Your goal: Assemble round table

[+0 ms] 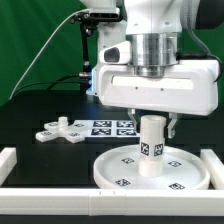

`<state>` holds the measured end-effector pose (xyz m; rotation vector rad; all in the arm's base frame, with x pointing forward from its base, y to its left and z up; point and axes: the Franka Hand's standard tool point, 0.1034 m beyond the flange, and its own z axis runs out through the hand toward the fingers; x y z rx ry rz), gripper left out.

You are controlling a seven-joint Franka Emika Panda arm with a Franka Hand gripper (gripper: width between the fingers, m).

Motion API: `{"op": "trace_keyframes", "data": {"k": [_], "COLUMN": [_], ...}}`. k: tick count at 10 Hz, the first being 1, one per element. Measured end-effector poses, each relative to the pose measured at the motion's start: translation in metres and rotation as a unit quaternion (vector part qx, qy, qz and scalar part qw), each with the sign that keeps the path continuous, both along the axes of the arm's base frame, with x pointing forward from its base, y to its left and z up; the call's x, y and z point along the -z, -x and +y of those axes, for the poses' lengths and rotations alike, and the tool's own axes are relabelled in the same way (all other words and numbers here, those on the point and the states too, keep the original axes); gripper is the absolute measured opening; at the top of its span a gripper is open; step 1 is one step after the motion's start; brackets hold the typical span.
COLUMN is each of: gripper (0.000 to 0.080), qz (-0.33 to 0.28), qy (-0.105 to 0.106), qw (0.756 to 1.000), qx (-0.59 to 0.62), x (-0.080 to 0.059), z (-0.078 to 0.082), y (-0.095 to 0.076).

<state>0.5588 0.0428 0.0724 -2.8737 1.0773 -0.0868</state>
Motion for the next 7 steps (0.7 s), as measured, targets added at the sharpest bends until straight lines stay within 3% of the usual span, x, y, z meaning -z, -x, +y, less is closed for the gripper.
{"op": "trace_keyframes", "data": {"k": [2, 4, 5, 7], "gripper": [0.0406, 0.0406, 0.0406, 0.0406], "qz": [0.004, 0.009, 0.006, 0.007], "qy": [-0.011, -0.049, -0.061, -0.062], "qw": [0.993, 0.942, 0.930, 0.930], "qx": [0.119, 0.332, 0.363, 0.363], "x": [0.0005, 0.0009, 0.0010, 0.0010], "z": [-0.0008, 0.0015, 0.0003, 0.0012], "y": [-0.0015, -0.0026, -0.0020, -0.0019]}}
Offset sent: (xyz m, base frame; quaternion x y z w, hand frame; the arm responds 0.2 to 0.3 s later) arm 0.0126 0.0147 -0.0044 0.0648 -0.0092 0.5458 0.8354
